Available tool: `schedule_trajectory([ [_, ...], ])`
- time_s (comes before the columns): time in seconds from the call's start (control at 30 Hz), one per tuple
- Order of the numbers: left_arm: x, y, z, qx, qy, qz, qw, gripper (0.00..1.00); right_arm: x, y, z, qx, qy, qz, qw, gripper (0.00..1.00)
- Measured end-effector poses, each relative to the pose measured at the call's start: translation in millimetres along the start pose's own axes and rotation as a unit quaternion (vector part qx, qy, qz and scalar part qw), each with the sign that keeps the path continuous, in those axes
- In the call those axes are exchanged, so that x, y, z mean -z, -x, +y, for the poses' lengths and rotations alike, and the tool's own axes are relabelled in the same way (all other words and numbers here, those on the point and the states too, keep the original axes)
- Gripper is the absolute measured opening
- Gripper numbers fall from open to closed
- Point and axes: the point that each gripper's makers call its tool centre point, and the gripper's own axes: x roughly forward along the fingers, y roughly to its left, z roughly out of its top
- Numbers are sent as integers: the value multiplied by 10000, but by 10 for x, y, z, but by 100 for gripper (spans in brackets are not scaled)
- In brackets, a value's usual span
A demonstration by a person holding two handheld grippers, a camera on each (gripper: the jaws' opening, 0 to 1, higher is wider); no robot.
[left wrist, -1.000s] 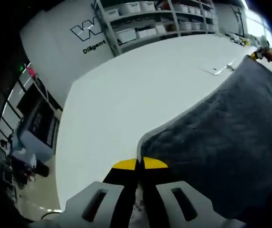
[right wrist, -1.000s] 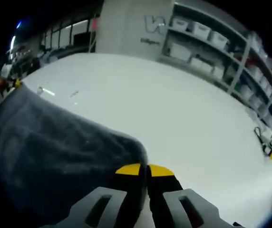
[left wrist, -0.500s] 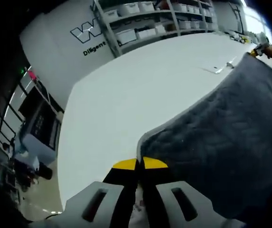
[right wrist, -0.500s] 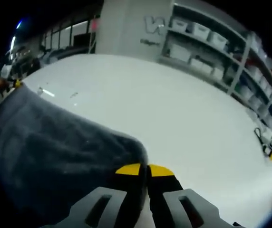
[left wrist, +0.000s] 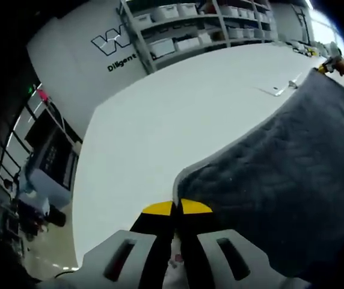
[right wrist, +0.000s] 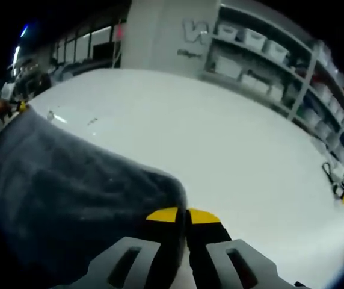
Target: Open the folded towel by lifting each exposed corner and separating the folded layers until the towel lies flat within the target outline without major curled edges
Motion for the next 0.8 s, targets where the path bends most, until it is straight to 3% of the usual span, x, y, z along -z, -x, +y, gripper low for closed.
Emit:
schedule_trajectory([
  [0.13,8,31,-46,-25,35,5,10000,1,1,10,20,42,68,5,10000,0],
  [0.3,0,17,-2,-110,103,-40,9999,3,-4,33,20,150,349,-93,9992,9],
  [0.5,44,147,-23,-435,137,-58,9989,19,15,89,-33,225,320,-129,9992,25],
  [0.57,50,164,17,-506,168,-80,9985,26,27,120,-54,293,329,-138,9989,34],
  [0.6,51,172,51,-556,198,-107,9982,30,27,137,-79,373,350,-151,9986,41],
  [0.7,21,205,202,-813,290,-302,9958,59,-7,195,-184,650,451,-276,9965,70],
  [0.73,-30,217,268,-950,280,-490,9939,81,-106,241,-302,989,501,-536,9924,94],
  [0.77,-118,237,297,-1007,188,-789,9916,97,-169,297,-353,1147,610,-731,9888,96],
  [0.8,-152,291,302,-1009,111,-938,9904,97,-202,355,-412,1312,566,-855,9860,100],
])
